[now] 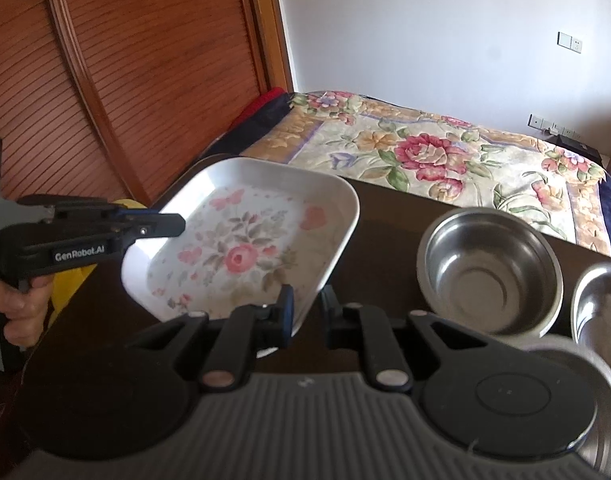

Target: Organize plates and bowls

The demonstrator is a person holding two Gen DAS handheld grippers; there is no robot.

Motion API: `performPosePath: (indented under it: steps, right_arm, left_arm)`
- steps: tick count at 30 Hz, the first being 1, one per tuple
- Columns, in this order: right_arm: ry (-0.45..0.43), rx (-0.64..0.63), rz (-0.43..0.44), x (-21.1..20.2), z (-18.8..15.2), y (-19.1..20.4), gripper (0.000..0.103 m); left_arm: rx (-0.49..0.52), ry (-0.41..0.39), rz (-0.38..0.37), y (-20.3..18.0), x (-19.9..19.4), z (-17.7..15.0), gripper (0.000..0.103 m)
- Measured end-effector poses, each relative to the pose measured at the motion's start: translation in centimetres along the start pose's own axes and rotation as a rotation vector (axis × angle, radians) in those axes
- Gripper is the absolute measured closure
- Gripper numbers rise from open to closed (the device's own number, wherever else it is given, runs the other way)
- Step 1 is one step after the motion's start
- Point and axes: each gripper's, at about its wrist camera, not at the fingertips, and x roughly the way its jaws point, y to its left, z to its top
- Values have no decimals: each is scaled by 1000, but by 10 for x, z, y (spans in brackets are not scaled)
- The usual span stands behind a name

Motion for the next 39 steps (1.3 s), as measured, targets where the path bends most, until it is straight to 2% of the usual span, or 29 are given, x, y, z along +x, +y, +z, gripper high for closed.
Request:
performPosePath:
  steps: [20, 28, 39]
  right_arm:
    - [-43, -29, -18, -45, -37, 13, 89]
    - [-49, -29, -27, -53, -55, 18, 90]
    - [-60, -30, 14, -69, -78, 22, 90]
  left_arm:
    - [30, -22, -6, -35, -55, -42, 67]
    - [8, -30, -16, -38, -69, -63, 67]
    - [-50, -41, -32, -33, -83, -99, 67]
